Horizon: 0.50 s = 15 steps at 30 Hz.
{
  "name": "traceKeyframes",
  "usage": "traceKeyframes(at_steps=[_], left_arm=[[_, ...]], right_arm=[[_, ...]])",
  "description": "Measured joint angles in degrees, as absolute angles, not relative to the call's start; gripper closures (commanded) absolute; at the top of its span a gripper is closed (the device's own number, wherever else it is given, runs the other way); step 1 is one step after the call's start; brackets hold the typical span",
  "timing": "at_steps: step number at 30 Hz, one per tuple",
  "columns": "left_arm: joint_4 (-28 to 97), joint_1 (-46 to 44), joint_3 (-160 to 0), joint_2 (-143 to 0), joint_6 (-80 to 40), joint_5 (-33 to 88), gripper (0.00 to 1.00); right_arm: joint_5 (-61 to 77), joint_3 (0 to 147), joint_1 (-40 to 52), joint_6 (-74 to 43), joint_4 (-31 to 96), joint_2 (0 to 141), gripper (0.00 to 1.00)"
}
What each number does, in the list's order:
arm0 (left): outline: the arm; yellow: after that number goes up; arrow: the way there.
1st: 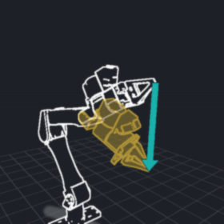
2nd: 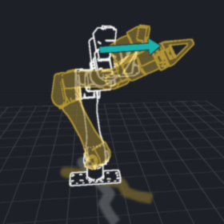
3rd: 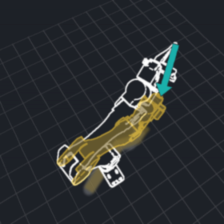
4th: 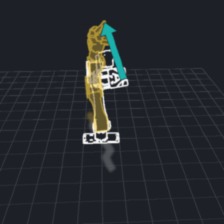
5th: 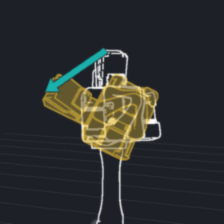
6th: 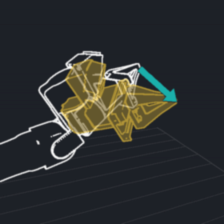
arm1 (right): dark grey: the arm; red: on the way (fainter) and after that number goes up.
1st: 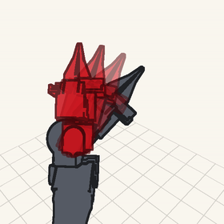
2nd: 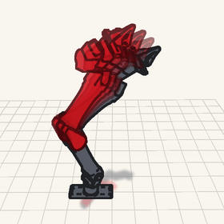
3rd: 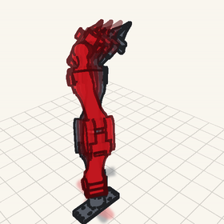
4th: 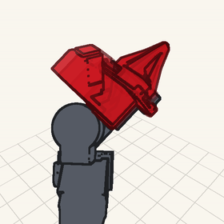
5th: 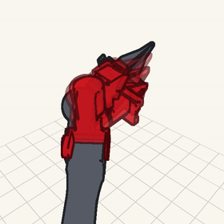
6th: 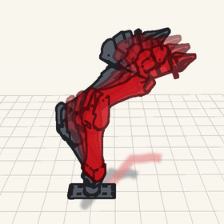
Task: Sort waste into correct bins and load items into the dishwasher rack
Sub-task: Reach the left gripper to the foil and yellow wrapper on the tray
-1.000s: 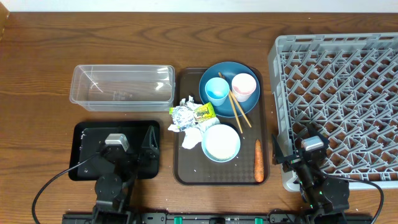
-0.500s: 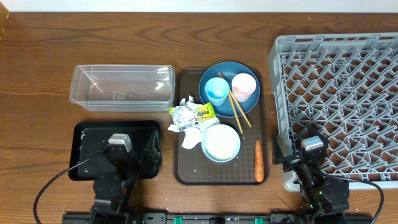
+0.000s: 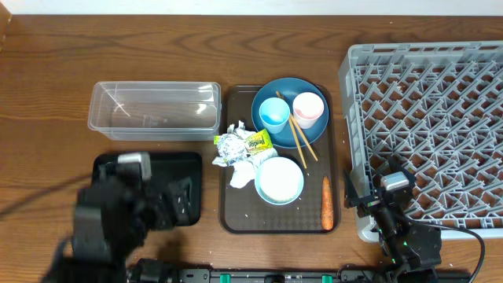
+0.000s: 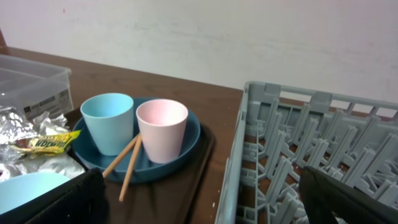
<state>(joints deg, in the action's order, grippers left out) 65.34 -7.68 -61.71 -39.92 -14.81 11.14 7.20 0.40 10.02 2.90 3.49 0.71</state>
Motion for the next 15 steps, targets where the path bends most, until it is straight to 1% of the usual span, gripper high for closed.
traceKeyframes(at_steps=[2, 6, 7, 8, 12, 15], left_arm=[[67.5, -7.7, -65.8, -46.5, -14.8, 11.3, 0.02], [66.3, -7.7, -68.9, -56.9, -15.2, 11.9, 0.03], [66.3, -7.7, -68.9, -59.0, -15.2, 12.3, 0.13], [66.4, -7.7, -68.9, -61.1, -15.6, 13.0, 0.19], [65.8, -9.0, -68.7, -67.6, -15.6, 16.8, 0.25], [63.6, -12.6, -67.5, -71.2, -15.6, 18.0, 0.25]], right_arm=[[7.2, 0.4, 10.0, 2.9, 3.5, 0.7, 0.01], [7.2, 0.4, 10.0, 2.9, 3.4, 0.7, 0.01], [7.2, 0.4, 10.0, 2.9, 3.4, 0.7, 0.01], [7.2, 0.4, 10.0, 2.9, 3.4, 0.7, 0.01], [7.2, 0.4, 10.0, 2.9, 3.4, 0.7, 0.01], [7.2, 0.4, 10.0, 2.9, 3.4, 0.7, 0.01]])
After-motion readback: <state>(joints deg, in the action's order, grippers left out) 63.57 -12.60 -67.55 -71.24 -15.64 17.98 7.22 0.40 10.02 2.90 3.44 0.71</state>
